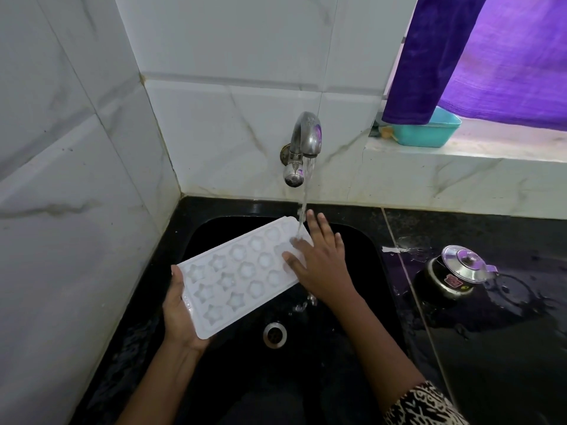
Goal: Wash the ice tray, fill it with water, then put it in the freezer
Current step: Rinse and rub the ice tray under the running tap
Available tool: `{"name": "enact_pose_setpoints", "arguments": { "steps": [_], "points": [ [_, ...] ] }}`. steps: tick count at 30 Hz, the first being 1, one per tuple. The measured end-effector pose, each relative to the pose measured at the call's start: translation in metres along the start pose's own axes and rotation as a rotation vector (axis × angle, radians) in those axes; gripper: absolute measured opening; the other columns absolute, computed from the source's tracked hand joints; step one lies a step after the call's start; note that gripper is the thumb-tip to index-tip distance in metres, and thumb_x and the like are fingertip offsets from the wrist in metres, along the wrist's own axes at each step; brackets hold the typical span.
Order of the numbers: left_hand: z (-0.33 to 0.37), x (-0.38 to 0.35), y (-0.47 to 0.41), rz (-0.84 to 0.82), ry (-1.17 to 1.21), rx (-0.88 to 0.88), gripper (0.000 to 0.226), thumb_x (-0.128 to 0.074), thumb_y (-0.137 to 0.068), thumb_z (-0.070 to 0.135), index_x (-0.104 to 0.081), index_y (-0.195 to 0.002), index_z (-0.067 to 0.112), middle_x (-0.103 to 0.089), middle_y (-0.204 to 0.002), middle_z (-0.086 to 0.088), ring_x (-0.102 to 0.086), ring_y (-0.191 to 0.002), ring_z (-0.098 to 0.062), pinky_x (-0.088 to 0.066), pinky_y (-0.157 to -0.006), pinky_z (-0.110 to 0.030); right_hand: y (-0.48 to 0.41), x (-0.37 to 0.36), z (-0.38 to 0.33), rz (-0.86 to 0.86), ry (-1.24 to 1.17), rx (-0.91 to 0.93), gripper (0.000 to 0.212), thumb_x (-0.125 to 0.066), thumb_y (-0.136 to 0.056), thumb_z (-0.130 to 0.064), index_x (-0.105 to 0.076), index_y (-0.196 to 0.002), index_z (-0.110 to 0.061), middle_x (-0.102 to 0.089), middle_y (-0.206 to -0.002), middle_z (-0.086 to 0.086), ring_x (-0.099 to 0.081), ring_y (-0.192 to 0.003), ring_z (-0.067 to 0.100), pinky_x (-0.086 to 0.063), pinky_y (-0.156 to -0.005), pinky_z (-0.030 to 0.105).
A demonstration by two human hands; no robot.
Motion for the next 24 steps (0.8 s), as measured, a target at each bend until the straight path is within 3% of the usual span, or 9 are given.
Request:
{"name": "enact_pose_setpoints", "arguments": {
  "steps": [3, 5, 8, 10, 15, 19, 24],
  "points": [
    [0.004, -0.003, -0.002, -0.096, 0.091, 0.006, 0.073, -0.022, -0.097, 0.063, -0.065, -0.124, 0.011, -0.059, -0.131, -0.018, -0.06, -0.116, -0.034, -0.052, -0.088, -0.051, -0.001, 0.0, 0.003, -0.015, -0.02, 0.017, 0.063, -0.018, -0.087, -0.063, -0.056, -0.125, -0.03, -0.001, -0.16, -0.002, 0.01, -0.146, 0.016, -0.001, -0.116, 0.05],
    [0.003, 0.002, -0.002, -0.033, 0.034, 0.002, 0.07, -0.026, -0.095, 0.064, -0.074, -0.109, 0.015, -0.065, -0.123, -0.016, -0.067, -0.105, -0.032, -0.057, -0.076, -0.046, -0.003, 0.001, 0.005, 0.056, -0.015, -0.023, 0.066, -0.012, -0.084, -0.062, -0.062, -0.111, -0.03, -0.004, -0.16, 0.0, 0.007, -0.146, 0.017, -0.003, -0.116, 0.052],
    [0.001, -0.001, 0.004, 0.011, 0.003, -0.035, 0.067, -0.03, -0.093, 0.064, -0.078, -0.097, 0.018, -0.07, -0.114, -0.013, -0.07, -0.096, -0.029, -0.059, -0.066, -0.042, 0.0, -0.004, -0.006, 0.055, 0.063, 0.024, 0.074, -0.008, -0.082, -0.065, -0.056, -0.123, -0.026, -0.003, -0.16, 0.001, 0.009, -0.146, 0.017, -0.002, -0.114, 0.051],
    [0.003, -0.001, 0.003, 0.045, -0.014, -0.063, 0.067, -0.03, -0.093, 0.064, -0.079, -0.095, 0.018, -0.071, -0.112, -0.012, -0.071, -0.095, -0.029, -0.059, -0.065, -0.041, 0.004, -0.008, -0.006, -0.006, 0.045, 0.036, 0.081, -0.004, -0.079, -0.068, -0.049, -0.132, -0.026, 0.0, -0.16, -0.001, 0.013, -0.145, 0.015, 0.002, -0.115, 0.049],
    [-0.003, 0.0, 0.006, 0.048, -0.005, -0.011, 0.068, -0.03, -0.093, 0.065, -0.078, -0.097, 0.017, -0.069, -0.115, -0.014, -0.07, -0.096, -0.031, -0.059, -0.067, -0.043, 0.002, -0.005, 0.006, 0.073, -0.011, -0.038, 0.07, -0.008, -0.083, -0.066, -0.062, -0.107, -0.029, 0.001, -0.16, -0.003, 0.011, -0.146, 0.015, 0.0, -0.115, 0.05],
    [-0.002, -0.002, 0.006, 0.034, 0.013, -0.045, 0.068, -0.03, -0.094, 0.064, -0.078, -0.1, 0.016, -0.068, -0.117, -0.014, -0.069, -0.099, -0.031, -0.059, -0.069, -0.043, 0.006, -0.011, -0.002, 0.003, 0.008, 0.024, 0.077, -0.006, -0.08, -0.068, -0.049, -0.132, -0.03, 0.004, -0.16, -0.003, 0.016, -0.144, 0.012, 0.0, -0.117, 0.05],
    [-0.009, 0.001, 0.007, 0.043, 0.024, -0.021, 0.067, -0.032, -0.093, 0.065, -0.076, -0.105, 0.017, -0.065, -0.123, -0.016, -0.067, -0.104, -0.033, -0.058, -0.073, -0.046, 0.0, -0.007, 0.007, 0.103, -0.032, -0.033, 0.065, -0.013, -0.084, -0.064, -0.062, -0.108, -0.028, -0.002, -0.16, -0.001, 0.008, -0.146, 0.016, -0.003, -0.115, 0.051]
  ]
}}
Point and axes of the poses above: each hand's wrist, its own y-axis away from the middle knuckle, its own x-axis out of the back of the hand, z = x × y, the point moved 2 cm from there along -y, towards the middle knuckle
